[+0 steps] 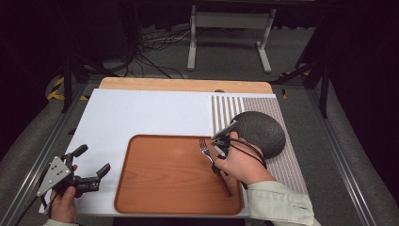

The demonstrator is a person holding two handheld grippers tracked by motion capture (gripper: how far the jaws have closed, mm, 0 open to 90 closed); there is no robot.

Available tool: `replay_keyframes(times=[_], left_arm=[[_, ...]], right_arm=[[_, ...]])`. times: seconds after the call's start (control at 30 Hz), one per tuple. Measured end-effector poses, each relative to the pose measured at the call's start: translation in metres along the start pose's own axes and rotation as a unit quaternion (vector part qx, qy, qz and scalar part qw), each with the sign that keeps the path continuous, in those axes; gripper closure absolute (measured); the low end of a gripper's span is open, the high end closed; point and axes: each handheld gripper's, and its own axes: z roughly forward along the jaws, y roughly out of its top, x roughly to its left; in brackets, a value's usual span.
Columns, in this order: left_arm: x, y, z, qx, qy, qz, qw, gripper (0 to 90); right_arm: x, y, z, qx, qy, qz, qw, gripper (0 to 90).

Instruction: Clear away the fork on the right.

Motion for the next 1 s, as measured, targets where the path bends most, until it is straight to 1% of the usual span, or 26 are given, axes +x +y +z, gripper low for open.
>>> replay_keyframes(times=[0.07,0.27,0.33,0.4,0.67,1.0], left_arm=[[0.000,0.000,0.000,0.000,-0.001,-0.001,1.0000,0.8],[0.000,0.000,0.000,0.000,-0.001,0.000,1.0000,0.8],[0.000,0.000,0.000,0.001,-0.001,0.001,1.0000,0.8],[0.000,0.000,0.000,0.001,-0.001,0.001,1.0000,0.8],[0.000,0.000,0.000,0.001,-0.001,0.000,1.0000,0.8],[0.000,0.000,0.000,0.002,-0.001,0.001,1.0000,0.8]], right_arm=[[0.000,0.000,0.002,0.007,-0.002,0.008,0.9999,78.5],[-0.001,-0.001,0.008,0.025,-0.005,0.016,0.9996,78.4],[-0.001,0.000,0.010,0.026,-0.008,0.021,0.9994,78.4],[-0.001,0.000,0.010,0.028,-0.008,0.021,0.9994,78.4],[-0.002,0.000,0.013,0.034,-0.007,0.032,0.9989,78.3],[-0.004,0.001,0.017,0.040,-0.008,0.039,0.9984,78.1]])
